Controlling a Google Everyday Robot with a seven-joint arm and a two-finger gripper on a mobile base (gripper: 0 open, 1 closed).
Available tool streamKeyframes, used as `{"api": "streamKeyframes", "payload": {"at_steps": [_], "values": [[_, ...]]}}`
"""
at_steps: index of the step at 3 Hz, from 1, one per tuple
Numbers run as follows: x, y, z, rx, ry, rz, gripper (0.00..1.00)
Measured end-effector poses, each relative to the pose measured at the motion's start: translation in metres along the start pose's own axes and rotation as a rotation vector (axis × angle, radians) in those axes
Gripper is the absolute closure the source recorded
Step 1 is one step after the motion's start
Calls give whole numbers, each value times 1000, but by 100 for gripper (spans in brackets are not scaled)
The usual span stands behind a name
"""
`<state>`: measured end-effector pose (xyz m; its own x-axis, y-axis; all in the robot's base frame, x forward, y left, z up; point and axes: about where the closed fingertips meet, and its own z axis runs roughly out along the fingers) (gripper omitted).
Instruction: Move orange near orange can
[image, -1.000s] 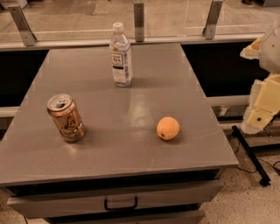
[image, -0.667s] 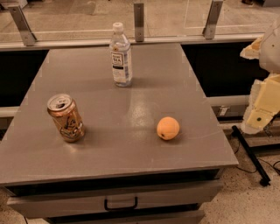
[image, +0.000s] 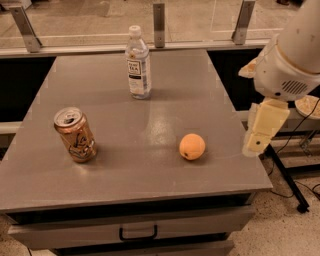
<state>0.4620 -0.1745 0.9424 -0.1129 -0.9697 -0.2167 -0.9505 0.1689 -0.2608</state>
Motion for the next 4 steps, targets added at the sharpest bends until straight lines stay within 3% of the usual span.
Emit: {"api": "streamKeyframes", "payload": {"at_steps": [1,3,4], "values": [[-29,11,38,-41,21,-97,0],[-53,33,93,-116,80,-191,0],[-69,40,112,-161,108,-210,0]]}}
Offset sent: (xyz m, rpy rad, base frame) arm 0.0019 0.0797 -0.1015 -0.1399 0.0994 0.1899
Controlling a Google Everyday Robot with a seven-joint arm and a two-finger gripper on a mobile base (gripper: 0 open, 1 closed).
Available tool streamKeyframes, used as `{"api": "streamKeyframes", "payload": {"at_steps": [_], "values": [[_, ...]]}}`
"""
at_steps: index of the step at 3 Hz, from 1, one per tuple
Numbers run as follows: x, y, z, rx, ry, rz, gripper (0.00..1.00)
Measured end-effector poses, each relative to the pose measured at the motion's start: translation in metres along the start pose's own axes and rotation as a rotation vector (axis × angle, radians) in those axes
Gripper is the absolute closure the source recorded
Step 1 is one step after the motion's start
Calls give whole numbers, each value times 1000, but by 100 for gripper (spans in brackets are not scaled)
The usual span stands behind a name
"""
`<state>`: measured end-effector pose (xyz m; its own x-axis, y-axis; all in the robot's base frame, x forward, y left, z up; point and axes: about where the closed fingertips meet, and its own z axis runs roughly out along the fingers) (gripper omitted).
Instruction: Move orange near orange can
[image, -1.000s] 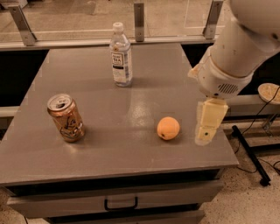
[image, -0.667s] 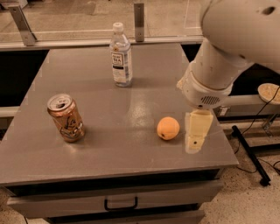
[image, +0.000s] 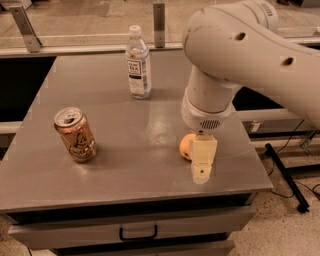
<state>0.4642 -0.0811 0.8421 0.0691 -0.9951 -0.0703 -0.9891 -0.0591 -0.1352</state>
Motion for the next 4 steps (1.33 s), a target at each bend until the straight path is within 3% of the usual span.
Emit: {"api": "streamKeyframes", "payload": {"at_steps": [1,2,4], "values": [[-14,0,9,-27,-10,-7,0],[-14,0,9,-25,-9,-7,18],[-14,1,9,-23,-8,-8,65]]}}
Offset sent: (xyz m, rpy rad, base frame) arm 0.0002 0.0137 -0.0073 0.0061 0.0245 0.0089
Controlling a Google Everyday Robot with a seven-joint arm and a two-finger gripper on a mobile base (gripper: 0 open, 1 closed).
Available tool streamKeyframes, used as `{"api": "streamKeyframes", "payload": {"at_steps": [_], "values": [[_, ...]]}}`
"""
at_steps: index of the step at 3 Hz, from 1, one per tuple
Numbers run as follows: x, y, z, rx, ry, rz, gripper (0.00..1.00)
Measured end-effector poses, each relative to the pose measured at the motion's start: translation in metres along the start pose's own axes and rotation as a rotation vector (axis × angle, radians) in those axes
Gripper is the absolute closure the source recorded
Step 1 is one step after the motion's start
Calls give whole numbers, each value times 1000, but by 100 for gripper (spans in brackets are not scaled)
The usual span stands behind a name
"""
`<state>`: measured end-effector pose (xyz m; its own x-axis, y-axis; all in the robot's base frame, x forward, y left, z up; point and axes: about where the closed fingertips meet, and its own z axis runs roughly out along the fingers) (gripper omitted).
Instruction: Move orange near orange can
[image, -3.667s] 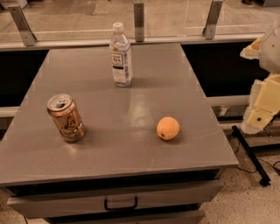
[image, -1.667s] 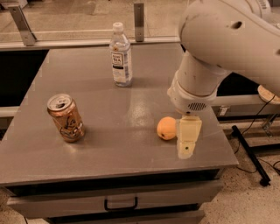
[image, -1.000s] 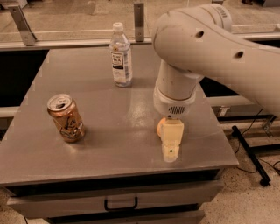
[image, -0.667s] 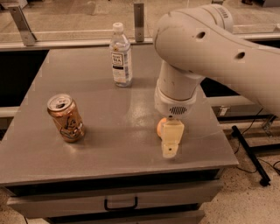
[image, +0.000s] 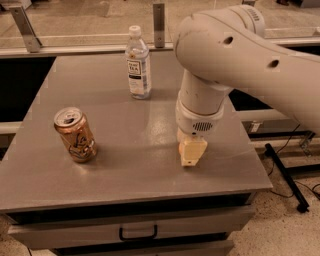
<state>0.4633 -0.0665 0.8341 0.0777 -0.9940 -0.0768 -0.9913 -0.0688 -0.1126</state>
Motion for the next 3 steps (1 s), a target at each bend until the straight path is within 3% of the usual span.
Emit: {"api": "streamKeyframes", "payload": {"at_steps": [1,2,3], "values": [[-7,0,-6,-6,-49,-1,88],[-41,-8,-35,27,-117,-45,100],[-77,-19,-54,80,-251,-15,100]]}}
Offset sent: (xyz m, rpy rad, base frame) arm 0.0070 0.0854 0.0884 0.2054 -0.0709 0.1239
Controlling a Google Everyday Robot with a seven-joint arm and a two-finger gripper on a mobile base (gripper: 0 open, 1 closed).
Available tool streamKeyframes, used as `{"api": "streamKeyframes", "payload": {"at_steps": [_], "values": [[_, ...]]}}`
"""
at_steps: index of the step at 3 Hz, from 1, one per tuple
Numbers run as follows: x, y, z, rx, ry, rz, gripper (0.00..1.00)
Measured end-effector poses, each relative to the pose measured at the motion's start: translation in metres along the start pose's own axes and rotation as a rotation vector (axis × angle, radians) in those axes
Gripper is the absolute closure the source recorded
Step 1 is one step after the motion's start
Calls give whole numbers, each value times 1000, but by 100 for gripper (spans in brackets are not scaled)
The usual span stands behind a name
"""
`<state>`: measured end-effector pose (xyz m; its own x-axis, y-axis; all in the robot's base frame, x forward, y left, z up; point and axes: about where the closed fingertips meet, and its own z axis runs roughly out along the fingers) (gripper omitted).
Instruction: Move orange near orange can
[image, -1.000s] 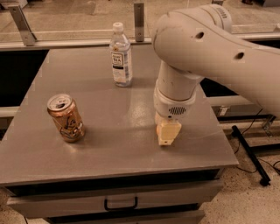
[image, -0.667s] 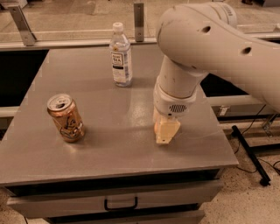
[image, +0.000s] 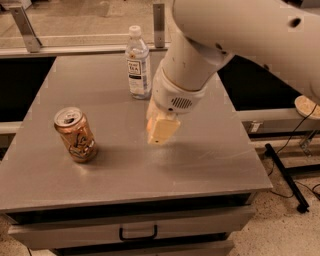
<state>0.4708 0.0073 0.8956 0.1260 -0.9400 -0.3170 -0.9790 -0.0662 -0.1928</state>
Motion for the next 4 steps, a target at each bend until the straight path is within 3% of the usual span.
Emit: {"api": "streamKeyframes", "payload": {"at_steps": [1,2,3,4], "values": [[-11,-13,-2,54,-37,-2,100],[-11,-13,-2,54,-37,-2,100],[-30,-6,7,60,-118,-62,100],[-67,11,21,72,-210,-187,100]]}}
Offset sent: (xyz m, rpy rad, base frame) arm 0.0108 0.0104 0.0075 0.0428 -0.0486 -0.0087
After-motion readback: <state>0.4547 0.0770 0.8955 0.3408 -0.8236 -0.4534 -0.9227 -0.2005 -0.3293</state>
